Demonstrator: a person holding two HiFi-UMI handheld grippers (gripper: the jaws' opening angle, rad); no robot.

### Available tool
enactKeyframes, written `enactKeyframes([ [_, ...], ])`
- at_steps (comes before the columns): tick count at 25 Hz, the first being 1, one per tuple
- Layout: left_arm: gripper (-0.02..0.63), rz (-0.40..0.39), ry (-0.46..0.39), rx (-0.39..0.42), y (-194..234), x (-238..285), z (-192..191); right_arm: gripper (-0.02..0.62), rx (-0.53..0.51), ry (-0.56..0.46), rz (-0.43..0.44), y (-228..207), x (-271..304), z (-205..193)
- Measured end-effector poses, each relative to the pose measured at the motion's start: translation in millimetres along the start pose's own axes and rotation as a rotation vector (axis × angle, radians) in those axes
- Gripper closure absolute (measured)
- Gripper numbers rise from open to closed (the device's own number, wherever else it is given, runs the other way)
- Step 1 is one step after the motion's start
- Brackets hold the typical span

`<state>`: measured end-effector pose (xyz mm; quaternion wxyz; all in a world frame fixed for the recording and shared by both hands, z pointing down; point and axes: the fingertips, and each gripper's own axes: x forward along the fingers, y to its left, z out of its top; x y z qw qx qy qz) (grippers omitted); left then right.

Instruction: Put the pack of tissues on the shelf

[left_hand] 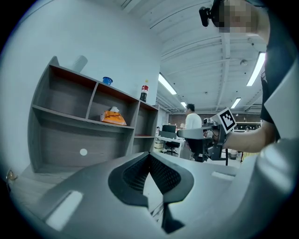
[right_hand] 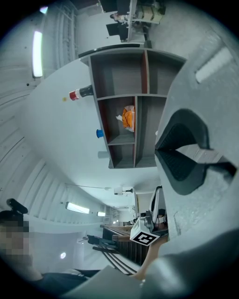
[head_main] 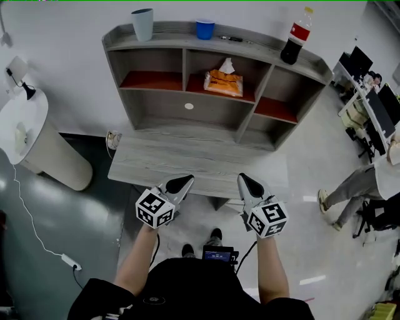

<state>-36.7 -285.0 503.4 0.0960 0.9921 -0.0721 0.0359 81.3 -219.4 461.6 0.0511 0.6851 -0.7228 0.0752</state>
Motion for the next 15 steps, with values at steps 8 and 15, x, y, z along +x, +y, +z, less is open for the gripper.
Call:
enactKeyframes([
  [8,0.611,-0.043,-0.015,0.046,-17.4,3.1,7.3,0.592,-0.004,-0.02,-0.016,4.5,-8.3,5.6],
  [15,0.614,-0.039,-0.011,0.077,-24.9,8.5,7.2,0.592,-0.002,-0.037,-0.025,1.0,-15.1,9.4],
])
